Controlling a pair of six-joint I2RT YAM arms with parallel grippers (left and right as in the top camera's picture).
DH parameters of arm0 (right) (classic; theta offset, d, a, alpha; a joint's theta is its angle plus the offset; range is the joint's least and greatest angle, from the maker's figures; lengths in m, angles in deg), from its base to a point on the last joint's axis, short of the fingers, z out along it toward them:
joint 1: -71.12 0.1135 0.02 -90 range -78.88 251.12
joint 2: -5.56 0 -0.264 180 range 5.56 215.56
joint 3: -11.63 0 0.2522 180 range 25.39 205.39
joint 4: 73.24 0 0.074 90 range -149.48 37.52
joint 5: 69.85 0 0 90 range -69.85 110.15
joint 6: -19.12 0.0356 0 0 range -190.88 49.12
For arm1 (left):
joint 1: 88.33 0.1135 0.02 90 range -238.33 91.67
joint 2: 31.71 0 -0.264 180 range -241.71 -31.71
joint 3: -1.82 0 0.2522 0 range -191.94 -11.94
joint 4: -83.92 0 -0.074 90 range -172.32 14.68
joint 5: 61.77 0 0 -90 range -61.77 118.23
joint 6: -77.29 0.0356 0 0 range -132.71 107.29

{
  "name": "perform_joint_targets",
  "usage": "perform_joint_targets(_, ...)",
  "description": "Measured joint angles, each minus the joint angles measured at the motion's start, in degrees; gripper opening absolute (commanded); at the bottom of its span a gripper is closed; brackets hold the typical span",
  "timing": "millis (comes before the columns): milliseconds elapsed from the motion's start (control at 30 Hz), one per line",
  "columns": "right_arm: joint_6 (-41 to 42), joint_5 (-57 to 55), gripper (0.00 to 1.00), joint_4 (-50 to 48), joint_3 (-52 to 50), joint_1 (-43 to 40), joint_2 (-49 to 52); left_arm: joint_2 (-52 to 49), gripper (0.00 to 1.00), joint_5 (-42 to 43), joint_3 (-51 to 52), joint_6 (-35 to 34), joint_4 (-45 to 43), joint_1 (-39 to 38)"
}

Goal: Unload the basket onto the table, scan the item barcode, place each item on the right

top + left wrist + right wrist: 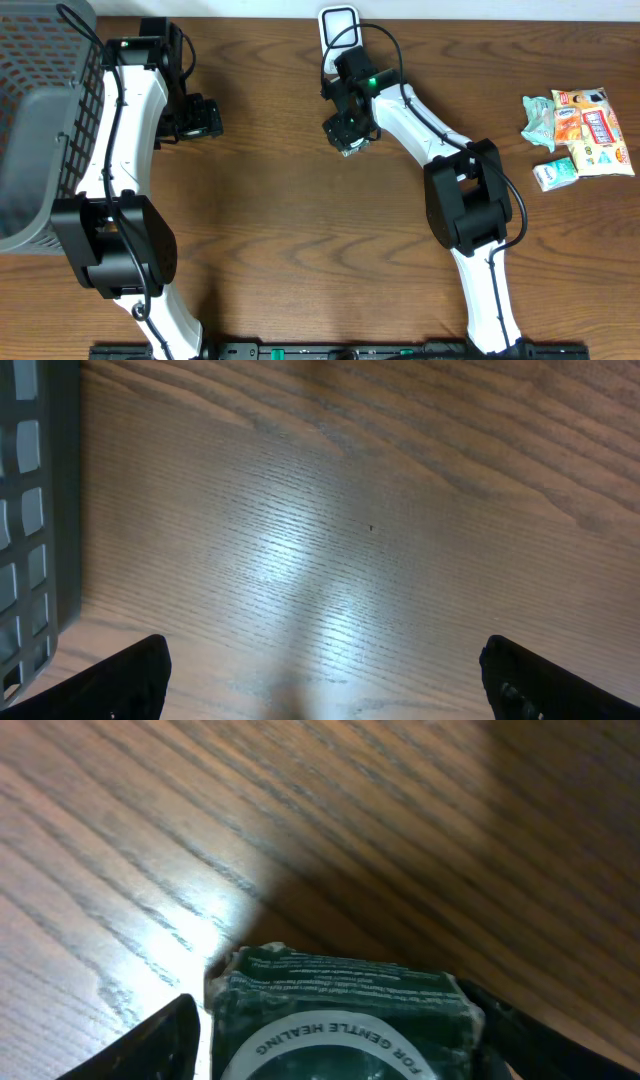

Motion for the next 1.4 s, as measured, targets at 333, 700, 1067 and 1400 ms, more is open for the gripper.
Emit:
perform_joint_targets(333,6.78,-6.54,0.49,0.50,0.61,1.38,-0.11,0.00,0.98,0.00,0.00,0.00,-0.02,0.00)
perform_joint_targets(700,8.98,-8.59,0.55,-14.62,15.80,0.37,0.57,0.00,0.98,0.00,0.00,0.00,0.00,0.00)
perform_joint_targets(1067,8.92,-9.33,0.60,-46.82,15.87,-2.45,1.42,0.00,0.98,0.00,0.00,0.00,-0.02,0.00)
perform_joint_targets(1400,8.92,-9.35,0.59,-59.25,16.09,-2.40,11.08,0.00,0.98,0.00,0.00,0.00,-0.02,0.00)
